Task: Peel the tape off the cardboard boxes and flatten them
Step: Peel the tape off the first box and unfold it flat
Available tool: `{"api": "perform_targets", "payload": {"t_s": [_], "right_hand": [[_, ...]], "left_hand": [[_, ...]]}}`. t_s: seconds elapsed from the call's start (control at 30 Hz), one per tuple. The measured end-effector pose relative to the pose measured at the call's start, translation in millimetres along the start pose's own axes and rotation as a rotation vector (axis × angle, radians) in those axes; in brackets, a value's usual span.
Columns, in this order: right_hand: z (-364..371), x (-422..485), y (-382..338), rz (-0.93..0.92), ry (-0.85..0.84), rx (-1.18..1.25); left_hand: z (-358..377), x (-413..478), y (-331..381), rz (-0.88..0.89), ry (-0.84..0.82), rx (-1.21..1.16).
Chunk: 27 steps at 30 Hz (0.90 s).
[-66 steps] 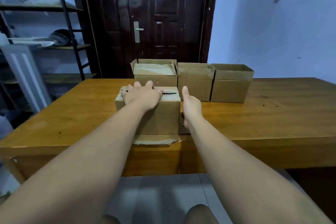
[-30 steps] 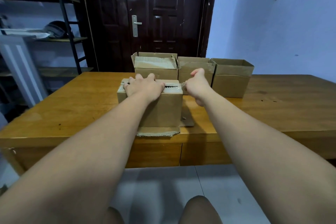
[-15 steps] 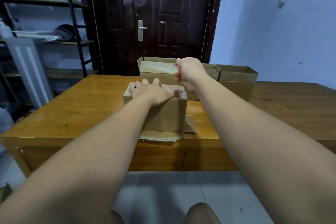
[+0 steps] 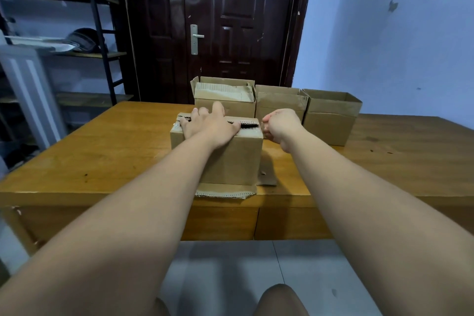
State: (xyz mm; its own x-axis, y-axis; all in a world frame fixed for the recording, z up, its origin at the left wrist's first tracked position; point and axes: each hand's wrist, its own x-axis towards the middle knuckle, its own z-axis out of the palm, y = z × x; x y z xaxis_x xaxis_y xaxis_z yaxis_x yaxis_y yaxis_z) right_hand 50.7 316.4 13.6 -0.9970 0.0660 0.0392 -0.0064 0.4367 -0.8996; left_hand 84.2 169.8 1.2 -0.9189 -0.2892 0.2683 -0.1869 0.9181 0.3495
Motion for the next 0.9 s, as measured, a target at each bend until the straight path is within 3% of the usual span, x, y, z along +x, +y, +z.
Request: {"api": "perform_targets", "payload": {"t_s": [0.23,0.9], "right_hand": [[0.4,-8.1,12.8,0.193,-0.068,0.428],[0.6,-16.1,20.6,0.209,-0.269,0.295]], "left_hand": [[0.0,-0.8,0.3,0.013,0.004,0.006],[4.1,0.0,0.1,0.017,0.034,0.056]]}}
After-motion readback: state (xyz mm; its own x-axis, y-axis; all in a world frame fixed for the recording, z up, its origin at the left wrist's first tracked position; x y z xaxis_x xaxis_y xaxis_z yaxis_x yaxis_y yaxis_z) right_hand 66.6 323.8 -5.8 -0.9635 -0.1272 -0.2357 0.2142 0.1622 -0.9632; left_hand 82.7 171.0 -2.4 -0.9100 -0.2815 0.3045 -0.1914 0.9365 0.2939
